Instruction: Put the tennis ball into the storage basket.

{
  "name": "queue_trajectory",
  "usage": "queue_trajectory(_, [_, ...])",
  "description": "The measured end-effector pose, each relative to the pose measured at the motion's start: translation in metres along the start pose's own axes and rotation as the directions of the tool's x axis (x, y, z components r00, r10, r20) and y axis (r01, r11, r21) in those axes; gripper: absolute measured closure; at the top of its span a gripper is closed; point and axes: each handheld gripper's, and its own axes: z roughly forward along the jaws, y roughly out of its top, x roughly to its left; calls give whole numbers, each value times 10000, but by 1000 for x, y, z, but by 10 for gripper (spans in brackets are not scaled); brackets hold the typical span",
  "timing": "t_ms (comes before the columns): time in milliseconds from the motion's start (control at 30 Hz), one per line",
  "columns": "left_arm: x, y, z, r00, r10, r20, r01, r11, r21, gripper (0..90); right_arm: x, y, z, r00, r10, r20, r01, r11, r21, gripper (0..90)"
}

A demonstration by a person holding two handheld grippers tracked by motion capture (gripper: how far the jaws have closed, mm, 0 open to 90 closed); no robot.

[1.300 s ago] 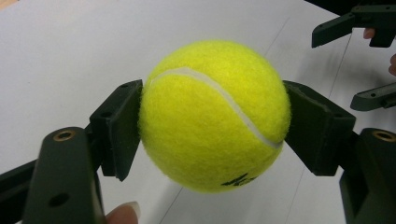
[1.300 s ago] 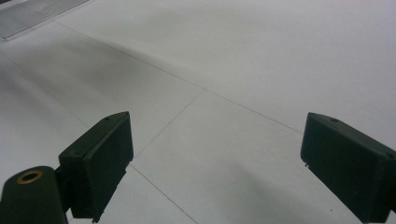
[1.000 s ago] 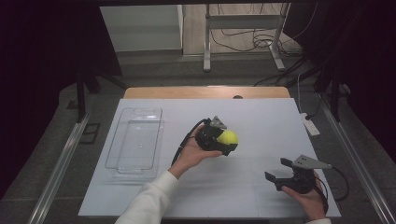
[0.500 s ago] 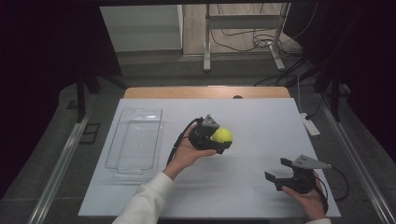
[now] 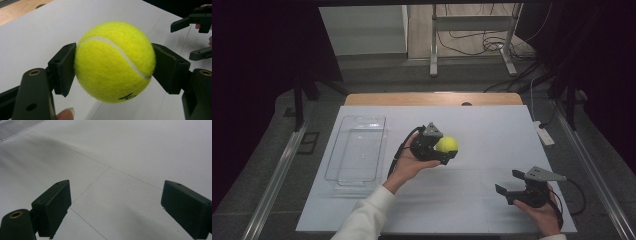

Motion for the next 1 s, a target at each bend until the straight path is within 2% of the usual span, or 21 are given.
queue_trajectory(167, [1, -2, -6, 10000, -46, -18, 46, 9999, -147, 266, 0, 0, -1, 10000, -9, 32, 9, 10000, 3, 94])
queue_trajectory(400, [1, -5, -10, 9999, 112, -47, -113, 9997, -231, 266, -1, 0, -1, 9999, 12, 152, -12, 10000, -16, 94])
queue_trajectory(700, [12, -11, -25, 9997, -150, -207, 139, 9985, -531, 265, 0, -1, 0, 9997, 24, 241, -24, 10000, -22, 96])
queue_trajectory(1000, [19, -13, -32, 9982, -373, -478, 341, 9972, -662, 266, 2, 0, 1, 9998, -20, 191, 19, 10000, 14, 95])
